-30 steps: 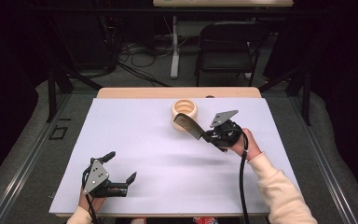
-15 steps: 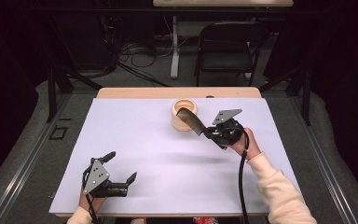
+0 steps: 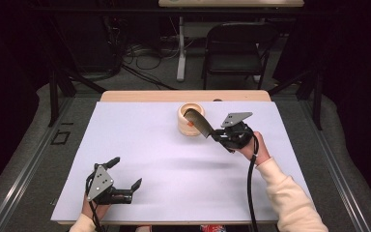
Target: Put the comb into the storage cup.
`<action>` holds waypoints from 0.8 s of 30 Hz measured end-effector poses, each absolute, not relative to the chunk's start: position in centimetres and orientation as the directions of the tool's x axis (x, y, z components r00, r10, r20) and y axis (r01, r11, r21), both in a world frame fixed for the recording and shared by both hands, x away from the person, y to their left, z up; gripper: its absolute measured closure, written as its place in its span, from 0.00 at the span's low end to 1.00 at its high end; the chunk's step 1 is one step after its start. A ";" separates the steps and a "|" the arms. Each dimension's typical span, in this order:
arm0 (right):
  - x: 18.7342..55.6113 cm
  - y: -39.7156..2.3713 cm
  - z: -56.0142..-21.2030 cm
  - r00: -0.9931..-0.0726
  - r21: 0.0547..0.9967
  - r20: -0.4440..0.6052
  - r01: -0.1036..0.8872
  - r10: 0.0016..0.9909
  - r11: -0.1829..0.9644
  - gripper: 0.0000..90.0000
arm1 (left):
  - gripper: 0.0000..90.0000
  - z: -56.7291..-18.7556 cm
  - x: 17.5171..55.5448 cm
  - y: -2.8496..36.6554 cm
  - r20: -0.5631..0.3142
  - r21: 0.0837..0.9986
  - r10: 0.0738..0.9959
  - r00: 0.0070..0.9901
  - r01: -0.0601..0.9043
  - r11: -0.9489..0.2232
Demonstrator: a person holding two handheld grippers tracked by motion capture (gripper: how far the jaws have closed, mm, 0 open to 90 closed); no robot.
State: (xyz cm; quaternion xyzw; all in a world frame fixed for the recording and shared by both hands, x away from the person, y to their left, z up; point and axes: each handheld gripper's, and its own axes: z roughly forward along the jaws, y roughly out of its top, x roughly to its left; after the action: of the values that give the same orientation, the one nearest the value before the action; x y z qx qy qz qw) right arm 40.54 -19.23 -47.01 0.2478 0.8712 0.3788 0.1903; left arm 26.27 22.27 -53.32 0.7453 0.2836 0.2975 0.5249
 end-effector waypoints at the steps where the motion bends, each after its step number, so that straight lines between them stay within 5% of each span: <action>1: 40.6 -19.3 -47.0 -0.803 0.757 -0.146 0.285 0.578 0.588 0.80 | 0.00 -53.3 26.3 22.3 0.146 0.951 0.735 0.662 0.110 -0.288; 24: 41.0 -19.5 -46.4 -0.761 0.800 -0.151 0.281 0.631 0.531 0.80 | 0.00 -53.3 26.4 22.3 0.144 0.951 0.739 0.658 0.114 -0.286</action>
State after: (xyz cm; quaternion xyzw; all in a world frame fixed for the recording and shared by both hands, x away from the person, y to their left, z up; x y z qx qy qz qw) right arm 41.03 -19.51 -46.41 0.2690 0.8475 0.4028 0.2171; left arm 26.36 22.35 -53.33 0.7443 0.2866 0.2984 0.5242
